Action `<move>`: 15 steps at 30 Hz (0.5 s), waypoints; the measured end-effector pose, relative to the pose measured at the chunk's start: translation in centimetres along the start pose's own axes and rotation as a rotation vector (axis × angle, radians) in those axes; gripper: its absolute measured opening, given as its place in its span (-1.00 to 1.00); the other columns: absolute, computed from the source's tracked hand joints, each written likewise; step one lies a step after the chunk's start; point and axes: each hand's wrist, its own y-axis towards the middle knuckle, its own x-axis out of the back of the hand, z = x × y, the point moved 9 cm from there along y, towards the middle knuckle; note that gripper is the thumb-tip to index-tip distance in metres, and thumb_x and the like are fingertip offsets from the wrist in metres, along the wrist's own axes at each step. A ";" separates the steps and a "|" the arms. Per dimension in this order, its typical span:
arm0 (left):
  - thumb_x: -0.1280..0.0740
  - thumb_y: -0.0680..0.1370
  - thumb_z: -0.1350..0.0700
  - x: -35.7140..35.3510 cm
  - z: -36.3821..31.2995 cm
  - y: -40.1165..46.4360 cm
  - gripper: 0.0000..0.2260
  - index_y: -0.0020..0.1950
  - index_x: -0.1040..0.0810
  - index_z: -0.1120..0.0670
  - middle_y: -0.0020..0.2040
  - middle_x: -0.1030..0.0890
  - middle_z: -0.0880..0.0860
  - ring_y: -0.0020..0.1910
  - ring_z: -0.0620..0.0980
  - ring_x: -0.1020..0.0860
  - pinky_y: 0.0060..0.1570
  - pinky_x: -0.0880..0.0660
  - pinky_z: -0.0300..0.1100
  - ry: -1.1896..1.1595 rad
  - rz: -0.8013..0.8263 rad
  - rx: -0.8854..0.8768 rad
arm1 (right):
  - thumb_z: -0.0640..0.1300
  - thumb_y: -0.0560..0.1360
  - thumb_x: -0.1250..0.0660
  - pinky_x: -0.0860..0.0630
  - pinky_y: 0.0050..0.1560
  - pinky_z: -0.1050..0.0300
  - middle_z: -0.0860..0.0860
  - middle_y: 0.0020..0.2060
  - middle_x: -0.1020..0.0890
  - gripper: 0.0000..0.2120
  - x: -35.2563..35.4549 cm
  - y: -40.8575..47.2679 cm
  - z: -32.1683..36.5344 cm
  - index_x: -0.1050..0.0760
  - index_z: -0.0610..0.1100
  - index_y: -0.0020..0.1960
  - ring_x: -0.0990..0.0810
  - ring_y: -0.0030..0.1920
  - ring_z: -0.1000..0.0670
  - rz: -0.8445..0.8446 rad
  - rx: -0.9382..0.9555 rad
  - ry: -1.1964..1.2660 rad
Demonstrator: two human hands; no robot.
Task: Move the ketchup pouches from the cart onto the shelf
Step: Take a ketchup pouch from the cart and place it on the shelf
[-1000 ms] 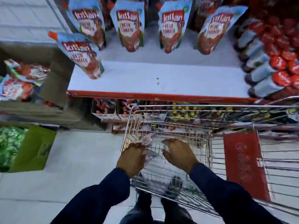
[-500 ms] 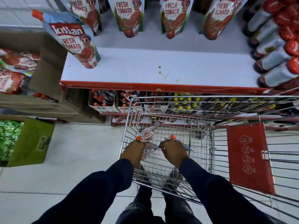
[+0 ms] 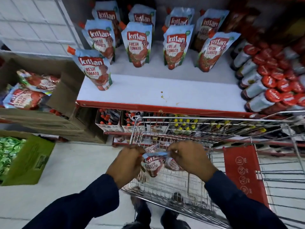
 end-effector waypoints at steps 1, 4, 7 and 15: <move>-0.29 0.48 0.28 1.6 -0.5 0.1 -0.79 -0.01 -0.59 0.00 -0.10 -0.62 0.00 -0.10 0.01 -0.55 -0.14 -0.50 -0.08 -0.002 -0.045 -0.017 | -0.02 0.56 -0.32 -0.27 -0.39 0.26 0.16 -0.30 -0.63 -0.86 1.8 0.0 0.6 -0.65 0.10 0.03 -0.51 -0.32 0.09 -0.024 0.012 0.008; -0.34 0.49 0.24 6.5 -2.2 0.5 -0.80 0.02 -0.60 -0.03 -0.09 -0.61 -0.06 -0.09 -0.08 -0.53 -0.11 -0.49 -0.16 -0.004 -0.164 -0.059 | 0.01 0.56 -0.31 -0.53 -0.22 0.12 0.09 -0.25 -0.71 -0.86 6.2 0.2 2.0 -0.64 0.10 0.03 -0.58 -0.30 0.11 -0.070 0.005 0.041; -0.37 0.45 0.27 11.1 -3.7 1.3 -0.76 0.01 -0.61 -0.03 -0.09 -0.61 -0.08 -0.11 -0.14 -0.51 -0.11 -0.46 -0.22 0.013 -0.248 -0.107 | 0.04 0.55 -0.32 -0.54 -0.24 0.09 0.12 -0.34 -0.66 -0.88 10.5 0.9 3.3 -0.63 0.11 0.02 -0.37 -0.49 0.24 -0.168 0.025 0.063; -0.35 0.48 0.31 22.0 -5.3 5.6 -0.82 -0.01 -0.64 0.08 -0.10 -0.67 0.06 -0.11 0.03 -0.58 -0.16 -0.44 -0.14 0.117 -0.364 -0.181 | 0.01 0.54 -0.34 -0.30 -0.22 0.13 0.09 -0.14 -0.73 -0.85 20.0 5.4 7.0 -0.66 0.12 0.05 -0.63 -0.08 -0.01 -0.457 0.072 0.028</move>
